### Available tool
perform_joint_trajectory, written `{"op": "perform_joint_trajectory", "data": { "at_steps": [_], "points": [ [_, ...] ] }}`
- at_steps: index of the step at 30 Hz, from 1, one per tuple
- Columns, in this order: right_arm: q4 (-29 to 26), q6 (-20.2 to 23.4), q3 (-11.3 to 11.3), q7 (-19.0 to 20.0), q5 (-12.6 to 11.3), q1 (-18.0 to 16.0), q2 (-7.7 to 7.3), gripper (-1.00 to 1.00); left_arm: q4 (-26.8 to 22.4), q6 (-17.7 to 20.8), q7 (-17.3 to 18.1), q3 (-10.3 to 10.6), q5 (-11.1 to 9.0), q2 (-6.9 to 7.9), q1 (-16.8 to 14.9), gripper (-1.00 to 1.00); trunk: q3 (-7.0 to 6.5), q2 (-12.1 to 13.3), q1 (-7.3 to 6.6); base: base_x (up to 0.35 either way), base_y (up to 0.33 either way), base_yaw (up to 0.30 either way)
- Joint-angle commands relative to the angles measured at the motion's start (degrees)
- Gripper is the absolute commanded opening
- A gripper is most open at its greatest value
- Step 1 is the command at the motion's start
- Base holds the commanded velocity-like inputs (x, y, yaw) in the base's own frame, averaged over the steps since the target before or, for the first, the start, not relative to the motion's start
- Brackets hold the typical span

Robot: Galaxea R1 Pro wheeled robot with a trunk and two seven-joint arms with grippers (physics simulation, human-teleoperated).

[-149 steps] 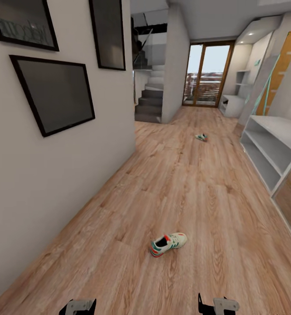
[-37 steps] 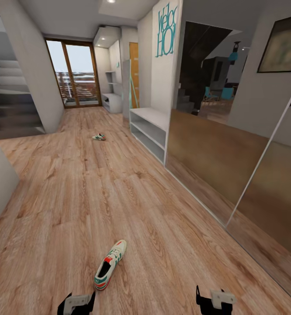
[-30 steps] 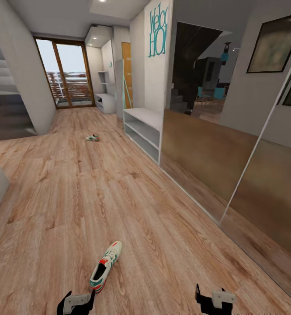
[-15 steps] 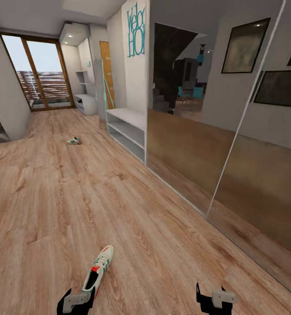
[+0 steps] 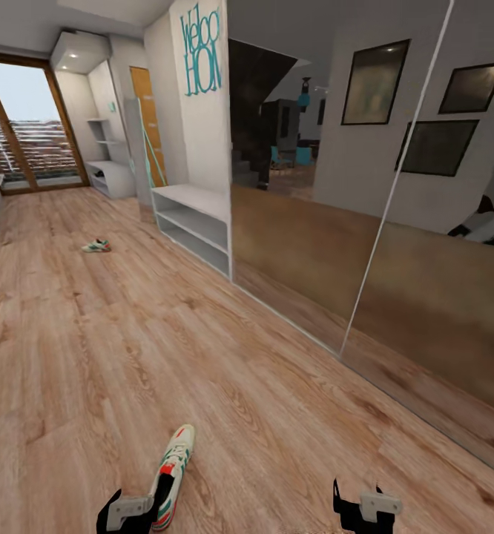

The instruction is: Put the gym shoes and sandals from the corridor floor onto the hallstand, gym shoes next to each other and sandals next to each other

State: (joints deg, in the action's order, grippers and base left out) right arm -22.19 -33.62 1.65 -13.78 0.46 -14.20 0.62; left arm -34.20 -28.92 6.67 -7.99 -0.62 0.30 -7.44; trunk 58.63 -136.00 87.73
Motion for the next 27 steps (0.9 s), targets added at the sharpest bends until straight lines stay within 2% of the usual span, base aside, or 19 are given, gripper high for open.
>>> {"op": "perform_joint_trajectory", "data": {
  "at_steps": [1, 11, 19, 27],
  "points": [
    [0.0, -0.1, 0.2, -0.4, 0.1, 0.0, -0.01, 1.00, 0.0, -0.2, 0.5, -0.3, -0.1, -0.05, 0.0, 1.00, 0.05, 0.0, -0.01, 0.000, 0.314, -0.252],
    [0.1, -0.1, 0.2, -0.4, 0.1, 0.0, -0.01, 1.00, 0.0, -0.3, 0.6, -0.2, 0.1, -0.12, 0.0, 1.00, 0.05, 0.0, -0.01, 0.071, 0.282, -0.184],
    [0.1, -0.1, 0.5, -0.4, 0.1, -0.1, 0.31, 1.00, 0.0, -0.3, 0.6, -0.2, 0.3, -0.01, 0.0, 1.00, 0.05, 0.0, -0.01, 0.022, 0.046, -0.020],
    [0.0, 0.0, 0.7, -0.1, 0.2, -0.1, 0.52, 1.00, -0.1, 0.9, -0.3, -0.2, 0.8, 0.66, -2.7, 1.00, 0.05, 0.0, -0.01, 0.001, 0.001, -0.001]
  ]
}}
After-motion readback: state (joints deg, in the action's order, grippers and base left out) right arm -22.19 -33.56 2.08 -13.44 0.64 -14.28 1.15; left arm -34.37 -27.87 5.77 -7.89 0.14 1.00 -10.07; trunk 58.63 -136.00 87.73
